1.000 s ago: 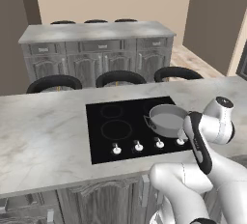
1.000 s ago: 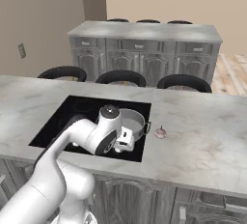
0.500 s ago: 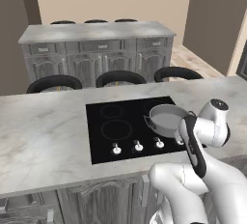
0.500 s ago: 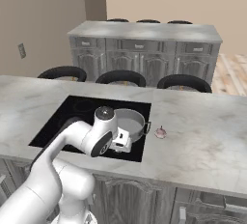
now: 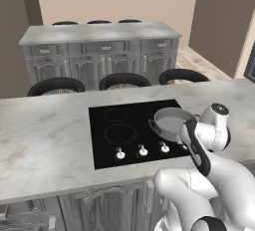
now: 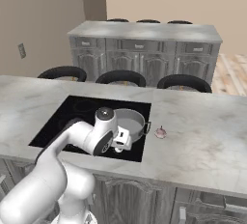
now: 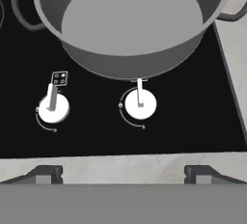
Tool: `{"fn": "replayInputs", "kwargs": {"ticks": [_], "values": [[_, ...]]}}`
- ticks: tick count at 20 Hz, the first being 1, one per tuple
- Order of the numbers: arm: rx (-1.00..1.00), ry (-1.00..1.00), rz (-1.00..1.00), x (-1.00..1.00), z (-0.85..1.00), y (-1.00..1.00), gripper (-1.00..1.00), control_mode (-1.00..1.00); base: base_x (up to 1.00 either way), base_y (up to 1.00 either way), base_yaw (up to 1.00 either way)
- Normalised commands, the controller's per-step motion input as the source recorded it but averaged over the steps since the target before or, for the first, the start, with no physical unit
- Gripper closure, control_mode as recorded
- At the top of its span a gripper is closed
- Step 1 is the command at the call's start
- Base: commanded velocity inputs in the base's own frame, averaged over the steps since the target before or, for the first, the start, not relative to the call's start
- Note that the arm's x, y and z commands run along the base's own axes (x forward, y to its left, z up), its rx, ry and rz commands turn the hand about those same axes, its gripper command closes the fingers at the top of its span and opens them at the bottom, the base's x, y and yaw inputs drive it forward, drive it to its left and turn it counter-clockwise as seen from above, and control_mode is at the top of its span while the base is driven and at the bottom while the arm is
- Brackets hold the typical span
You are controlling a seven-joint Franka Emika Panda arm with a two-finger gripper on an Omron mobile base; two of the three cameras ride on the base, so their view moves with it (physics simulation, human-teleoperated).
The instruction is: Turn on the burner for the pot on the stove. Wait thirty seconds for the pot to heat up. Then add the garlic to the pot.
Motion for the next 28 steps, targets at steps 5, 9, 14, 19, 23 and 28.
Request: {"fn": "replayInputs", "kwargs": {"ticks": [5,9,14,19,23,28], "values": [[0.00,0.00,0.01,0.19,-0.17,-0.11,-1.00,-1.00,0.00,0.00,0.00],[0.00,0.00,0.02,0.14,-0.31,0.00,-1.00,-1.00,0.00,0.00,0.00],[0.00,0.00,0.00,0.17,-0.32,0.00,-1.00,-1.00,0.00,0.00,0.00],[0.00,-0.01,0.00,0.12,-0.26,0.00,-1.00,-1.00,0.00,0.00,0.00],[0.00,0.00,0.00,0.16,-0.32,0.00,-1.00,-1.00,0.00,0.00,0.00],[0.00,0.00,0.00,0.21,-0.28,0.00,-1.00,-1.00,0.00,0.00,0.00]]}}
